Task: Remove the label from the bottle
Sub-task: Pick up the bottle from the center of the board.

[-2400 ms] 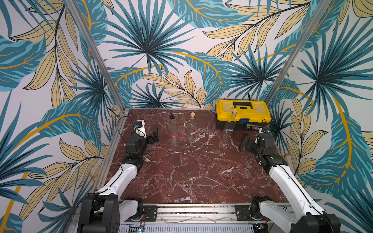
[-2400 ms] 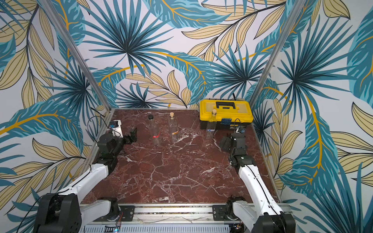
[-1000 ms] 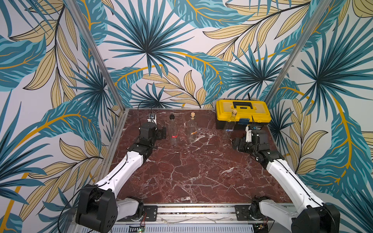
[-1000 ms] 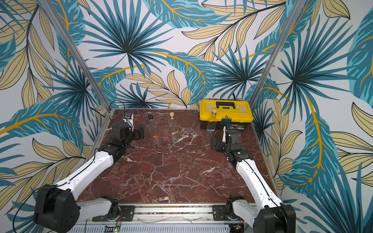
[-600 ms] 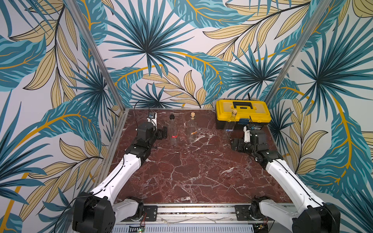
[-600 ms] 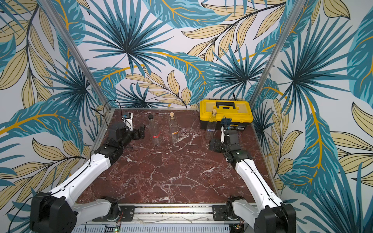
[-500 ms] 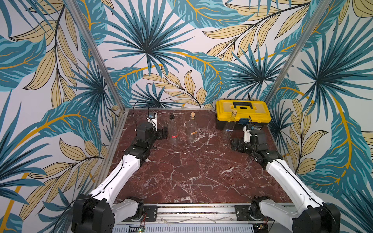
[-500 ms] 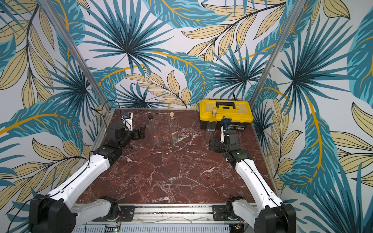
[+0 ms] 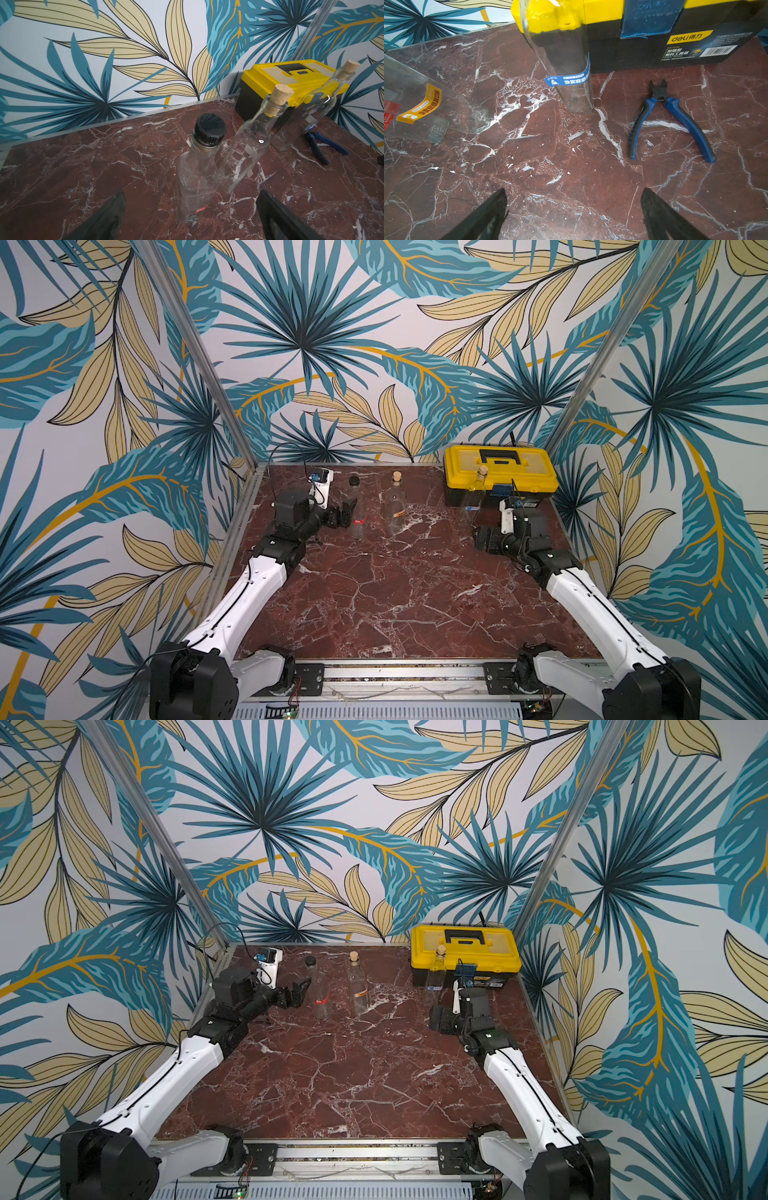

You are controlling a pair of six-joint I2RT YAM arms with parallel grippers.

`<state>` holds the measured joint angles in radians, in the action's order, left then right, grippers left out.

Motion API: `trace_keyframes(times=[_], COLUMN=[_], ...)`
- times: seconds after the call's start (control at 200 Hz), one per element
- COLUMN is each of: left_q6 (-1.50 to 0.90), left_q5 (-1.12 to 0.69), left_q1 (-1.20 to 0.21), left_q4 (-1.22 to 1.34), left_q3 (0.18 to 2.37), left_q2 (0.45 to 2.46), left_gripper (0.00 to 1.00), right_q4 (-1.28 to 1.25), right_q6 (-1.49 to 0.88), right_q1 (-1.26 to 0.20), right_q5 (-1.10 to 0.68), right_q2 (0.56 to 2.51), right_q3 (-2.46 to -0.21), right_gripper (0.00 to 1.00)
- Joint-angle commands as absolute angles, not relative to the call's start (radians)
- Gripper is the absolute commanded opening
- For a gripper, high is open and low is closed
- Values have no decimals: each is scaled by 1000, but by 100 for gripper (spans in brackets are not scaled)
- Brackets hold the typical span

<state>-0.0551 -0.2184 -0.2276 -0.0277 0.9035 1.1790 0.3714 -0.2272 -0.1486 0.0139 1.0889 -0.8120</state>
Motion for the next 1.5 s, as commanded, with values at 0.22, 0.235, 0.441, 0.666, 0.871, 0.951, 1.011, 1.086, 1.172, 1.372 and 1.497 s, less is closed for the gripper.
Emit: trace_keyframes(times=[0.22, 0.235, 0.441, 0.666, 0.871, 0.951, 1.011, 1.086, 1.172, 1.372, 1.497], left_q6=[10, 12, 24, 36, 41, 41, 46, 47, 49, 56, 55], left_q5=[-256, -252, -233, -207, -199, -200, -199, -199, -196, -181, -175], left_q1=[-227, -227, -230, -234, -236, -239, -242, -244, -245, -250, -251], left_q4=[81, 82, 137, 173, 202, 207, 207, 207, 213, 218, 224], left_q3=[959, 960, 984, 1001, 1028, 1044, 1056, 1067, 1075, 1094, 1102], left_q2=[1252, 1258, 1319, 1373, 1427, 1446, 1460, 1475, 1487, 1514, 1525], left_gripper=[100, 100, 100, 100, 100, 100, 99, 100, 100, 100, 98], right_q4=[353, 352, 347, 351, 352, 354, 353, 351, 350, 341, 336], right_q6=[-216, -216, -217, -215, -213, -212, -212, -213, -213, -213, -212], right_q1=[-160, -160, -163, -165, -167, -167, -167, -167, -169, -170, -170], right_q5=[7, 8, 3, 5, 8, 7, 6, 6, 6, 5, 3], right_q2=[1079, 1078, 1076, 1070, 1063, 1066, 1066, 1067, 1069, 1076, 1080], right_q3=[-810, -811, -805, -808, -807, -808, -807, -807, -805, -802, -802], right_gripper=[100, 100, 99, 99, 100, 99, 100, 100, 99, 100, 100])
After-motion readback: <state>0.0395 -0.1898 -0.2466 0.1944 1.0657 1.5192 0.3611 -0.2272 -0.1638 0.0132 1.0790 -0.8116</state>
